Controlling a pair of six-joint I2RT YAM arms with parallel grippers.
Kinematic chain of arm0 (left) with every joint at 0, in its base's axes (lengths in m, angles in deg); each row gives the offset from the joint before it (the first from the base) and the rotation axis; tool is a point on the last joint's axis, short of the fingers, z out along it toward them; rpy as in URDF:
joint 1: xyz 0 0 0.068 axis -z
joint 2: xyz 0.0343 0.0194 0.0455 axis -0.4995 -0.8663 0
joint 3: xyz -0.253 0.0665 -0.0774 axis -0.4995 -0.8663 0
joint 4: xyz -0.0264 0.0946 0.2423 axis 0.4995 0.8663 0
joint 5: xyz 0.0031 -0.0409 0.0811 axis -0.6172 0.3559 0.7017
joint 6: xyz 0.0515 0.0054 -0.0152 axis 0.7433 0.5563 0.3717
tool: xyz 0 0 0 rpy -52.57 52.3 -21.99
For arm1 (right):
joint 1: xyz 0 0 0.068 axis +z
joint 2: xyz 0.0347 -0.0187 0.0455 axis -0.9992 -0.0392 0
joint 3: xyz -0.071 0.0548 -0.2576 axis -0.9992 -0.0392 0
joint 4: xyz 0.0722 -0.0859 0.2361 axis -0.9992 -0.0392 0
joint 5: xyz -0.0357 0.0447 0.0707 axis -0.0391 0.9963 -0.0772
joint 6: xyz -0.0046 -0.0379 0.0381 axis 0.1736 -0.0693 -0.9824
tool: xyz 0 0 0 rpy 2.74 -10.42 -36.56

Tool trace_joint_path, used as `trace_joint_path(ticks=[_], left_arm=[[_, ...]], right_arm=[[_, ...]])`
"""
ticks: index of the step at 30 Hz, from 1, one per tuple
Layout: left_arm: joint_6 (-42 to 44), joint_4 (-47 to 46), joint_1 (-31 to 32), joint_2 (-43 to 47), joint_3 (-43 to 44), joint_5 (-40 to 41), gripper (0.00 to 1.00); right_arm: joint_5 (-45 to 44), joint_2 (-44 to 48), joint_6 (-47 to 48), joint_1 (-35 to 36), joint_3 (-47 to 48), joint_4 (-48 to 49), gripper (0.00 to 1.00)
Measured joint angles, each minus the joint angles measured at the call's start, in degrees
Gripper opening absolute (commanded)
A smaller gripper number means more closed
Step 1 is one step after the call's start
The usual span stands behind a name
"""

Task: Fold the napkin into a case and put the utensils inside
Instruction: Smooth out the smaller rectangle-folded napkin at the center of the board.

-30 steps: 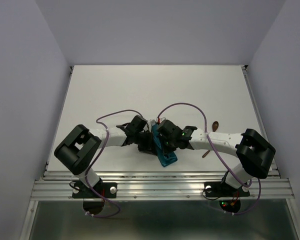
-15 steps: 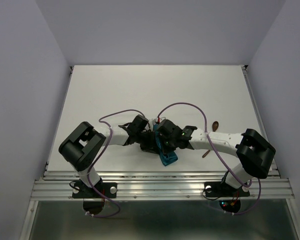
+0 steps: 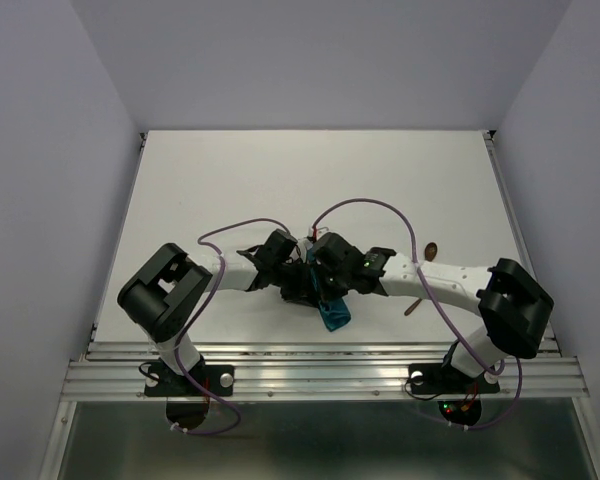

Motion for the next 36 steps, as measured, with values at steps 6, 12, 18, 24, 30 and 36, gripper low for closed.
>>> trace_joint_path(ticks=[6, 12, 18, 24, 30, 36], left_arm=[[-0.15, 0.57, -0.02, 1.27, -0.59, 0.74, 0.0], [-0.44, 1.7, -0.02, 4.35, -1.25, 1.25, 0.0], [-0.98, 2.43, 0.0, 5.81, -1.33, 1.22, 0.0], [-1.2, 5.4, -0.02, 9.6, -1.77, 1.33, 0.0], [0.2, 11.67, -1.2, 15.17, -1.77, 2.08, 0.0], [2.82, 18.21, -10.93, 19.93, -1.77, 3.5, 0.0]], right_arm=[[0.76, -0.81, -0.22, 0.0, -1.29, 1.42, 0.01], [1.55, -2.34, -0.42, 0.0, -3.13, 2.51, 0.01], [1.7, -2.82, -0.79, 0.0, -4.04, 3.58, 0.21], [1.7, -2.69, -0.85, 0.0, -4.04, 4.26, 0.38], [1.66, -1.05, -0.81, 0.0, -4.04, 4.28, 0.39], [1.05, -0.44, -0.48, 0.0, -3.74, 4.31, 0.55]])
